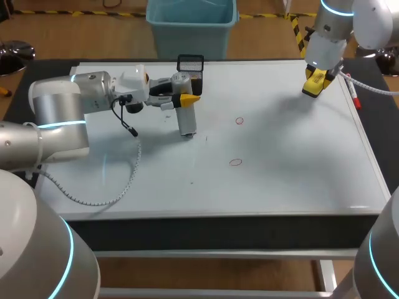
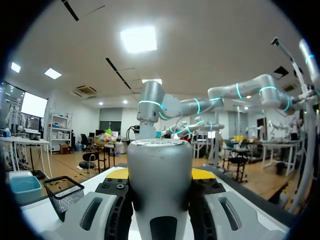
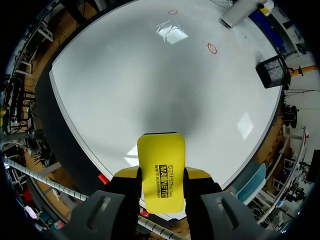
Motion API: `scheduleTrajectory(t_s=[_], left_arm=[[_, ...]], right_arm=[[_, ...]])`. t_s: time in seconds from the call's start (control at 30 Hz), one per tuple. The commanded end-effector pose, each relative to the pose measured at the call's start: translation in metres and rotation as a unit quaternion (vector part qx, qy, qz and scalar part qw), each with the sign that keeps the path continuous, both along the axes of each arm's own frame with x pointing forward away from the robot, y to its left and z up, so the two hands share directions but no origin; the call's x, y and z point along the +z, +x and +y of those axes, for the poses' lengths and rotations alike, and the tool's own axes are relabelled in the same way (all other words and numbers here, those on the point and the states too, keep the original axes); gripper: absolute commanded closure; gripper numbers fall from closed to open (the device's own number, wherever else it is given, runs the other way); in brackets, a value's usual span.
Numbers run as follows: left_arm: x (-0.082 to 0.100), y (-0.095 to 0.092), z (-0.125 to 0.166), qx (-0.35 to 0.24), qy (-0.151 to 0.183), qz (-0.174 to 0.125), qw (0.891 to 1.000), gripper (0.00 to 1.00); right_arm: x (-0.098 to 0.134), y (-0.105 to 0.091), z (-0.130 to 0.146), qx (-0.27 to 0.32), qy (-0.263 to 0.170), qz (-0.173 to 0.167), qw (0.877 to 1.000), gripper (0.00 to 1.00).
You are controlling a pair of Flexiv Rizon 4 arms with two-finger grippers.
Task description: Pick up the inspection probe, press it on each red-marked spot on the whiteboard one by one, put down the probe, pick up the eraser, and wipe off all the red marks.
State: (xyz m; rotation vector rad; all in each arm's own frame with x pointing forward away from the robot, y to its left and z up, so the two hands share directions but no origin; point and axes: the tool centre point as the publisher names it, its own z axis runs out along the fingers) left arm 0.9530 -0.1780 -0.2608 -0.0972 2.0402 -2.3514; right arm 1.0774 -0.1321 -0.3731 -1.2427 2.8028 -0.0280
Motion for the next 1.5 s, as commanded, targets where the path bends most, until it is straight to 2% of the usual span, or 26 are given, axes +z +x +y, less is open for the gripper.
scheduleTrajectory(t_s=[0.03, 0.2, 0.3, 0.63, 0.8, 1.13, 1.5], left_arm=[[0.013, -0.005, 0.016, 0.014, 0.009, 0.000, 1.000, 1.00], [0.017, -0.001, 0.040, 0.035, -0.008, -0.007, 0.999, 1.00], [0.019, 0.005, 0.054, 0.042, -0.004, -0.006, 0.999, 1.00], [0.032, 0.023, 0.101, 0.066, 0.038, -0.004, 0.997, 1.00], [0.035, 0.032, 0.120, 0.076, 0.045, -0.003, 0.996, 1.00], [0.026, 0.052, 0.148, 0.093, 0.043, -0.003, 0.995, 1.00], [0.024, 0.066, 0.161, 0.103, 0.037, 0.004, 0.994, 1.00]], right_arm=[[0.001, 0.000, -0.001, 0.001, -0.002, 0.000, 1.000, 1.00], [0.001, 0.000, -0.001, 0.001, -0.002, 0.000, 1.000, 1.00], [0.001, 0.000, -0.001, 0.001, -0.002, 0.000, 1.000, 1.00], [0.001, 0.000, -0.001, 0.001, -0.002, 0.000, 1.000, 1.00], [0.001, 0.000, -0.001, 0.001, -0.002, 0.000, 1.000, 1.00], [0.001, 0.000, -0.001, 0.001, -0.002, 0.000, 1.000, 1.00], [0.001, 0.000, -0.001, 0.001, -0.002, 0.000, 1.000, 1.00]])
